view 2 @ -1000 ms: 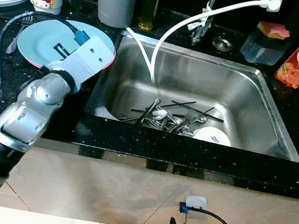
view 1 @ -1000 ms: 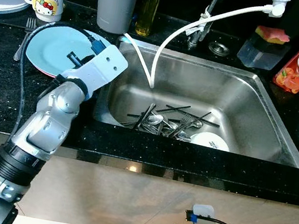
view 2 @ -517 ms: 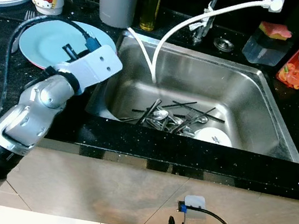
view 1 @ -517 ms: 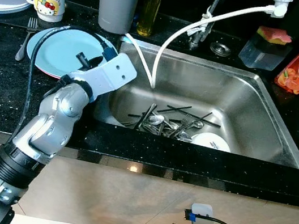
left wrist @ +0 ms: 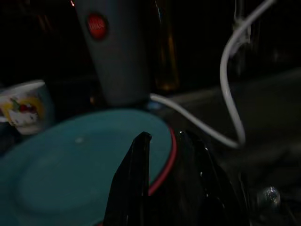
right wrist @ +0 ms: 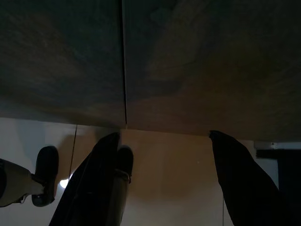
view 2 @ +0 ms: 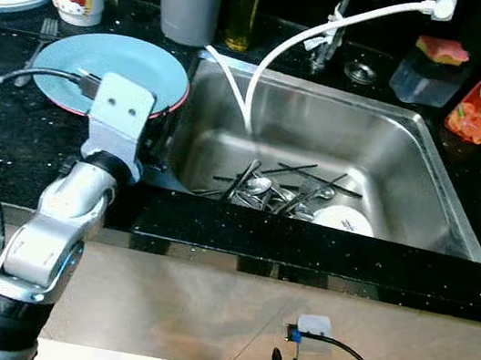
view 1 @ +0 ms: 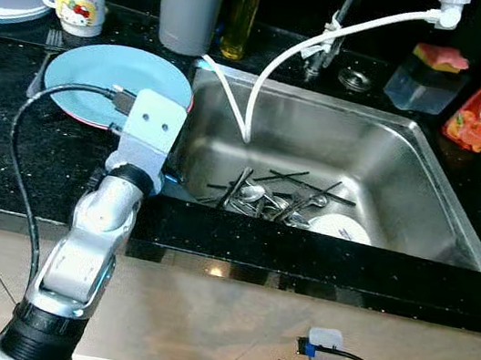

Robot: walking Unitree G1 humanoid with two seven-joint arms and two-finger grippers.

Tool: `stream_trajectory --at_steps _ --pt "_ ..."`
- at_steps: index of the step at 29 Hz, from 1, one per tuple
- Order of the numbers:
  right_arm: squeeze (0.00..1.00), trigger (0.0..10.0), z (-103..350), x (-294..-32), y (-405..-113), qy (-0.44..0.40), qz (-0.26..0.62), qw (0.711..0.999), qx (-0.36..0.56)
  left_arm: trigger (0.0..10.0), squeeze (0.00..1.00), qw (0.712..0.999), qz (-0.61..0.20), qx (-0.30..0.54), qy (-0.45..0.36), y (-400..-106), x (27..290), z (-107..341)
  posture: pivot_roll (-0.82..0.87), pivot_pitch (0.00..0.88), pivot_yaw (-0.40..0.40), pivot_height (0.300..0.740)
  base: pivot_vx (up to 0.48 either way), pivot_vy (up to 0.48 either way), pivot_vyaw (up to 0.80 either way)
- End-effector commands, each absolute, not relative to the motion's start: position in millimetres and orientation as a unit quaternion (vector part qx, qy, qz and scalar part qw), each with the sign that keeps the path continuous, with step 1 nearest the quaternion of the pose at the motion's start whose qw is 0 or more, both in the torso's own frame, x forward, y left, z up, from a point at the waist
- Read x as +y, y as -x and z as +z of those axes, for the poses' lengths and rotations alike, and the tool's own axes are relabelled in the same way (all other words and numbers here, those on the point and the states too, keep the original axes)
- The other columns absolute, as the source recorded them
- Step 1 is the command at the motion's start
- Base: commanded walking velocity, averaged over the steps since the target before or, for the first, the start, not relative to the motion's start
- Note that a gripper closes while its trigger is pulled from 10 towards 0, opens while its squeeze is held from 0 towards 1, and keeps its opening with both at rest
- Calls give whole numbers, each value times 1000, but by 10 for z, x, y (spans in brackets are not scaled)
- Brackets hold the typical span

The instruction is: Kitchen organization

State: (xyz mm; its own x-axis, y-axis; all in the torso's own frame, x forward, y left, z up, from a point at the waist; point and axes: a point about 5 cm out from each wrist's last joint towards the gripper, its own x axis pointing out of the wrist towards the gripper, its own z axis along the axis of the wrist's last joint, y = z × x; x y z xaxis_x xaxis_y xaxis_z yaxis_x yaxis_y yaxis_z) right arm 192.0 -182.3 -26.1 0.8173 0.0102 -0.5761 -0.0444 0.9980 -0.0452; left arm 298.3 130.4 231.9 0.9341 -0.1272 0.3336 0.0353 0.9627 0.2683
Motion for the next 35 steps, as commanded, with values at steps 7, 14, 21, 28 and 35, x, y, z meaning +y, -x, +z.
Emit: stream_trajectory --at_steps 7,14,21,28,35 --pt "0 10000 -277 -1873 -1915 29 11 952 305 10000 0 985 0 -133 -112 -3023 1526 2017 185 70 -111 740 0 0 0" --pt "0 10000 -272 -1887 -1911 31 10 952 304 10000 0 983 12 -137 -122 -3102 1601 2005 177 73 -116 740 0 0 0" --pt "0 10000 -275 -1869 -1894 28 11 952 305 10000 0 980 11 -152 -129 -3143 1624 2058 175 84 -116 740 0 0 0" --pt "0 10000 -277 -1870 -1876 28 10 951 307 10000 0 982 6 -154 -108 -3165 1583 2132 173 91 -117 740 0 0 0" --pt "0 10000 -270 -1868 -1875 27 10 952 306 10000 0 989 5 -131 -72 -3253 1503 2315 175 95 -116 740 0 0 0"
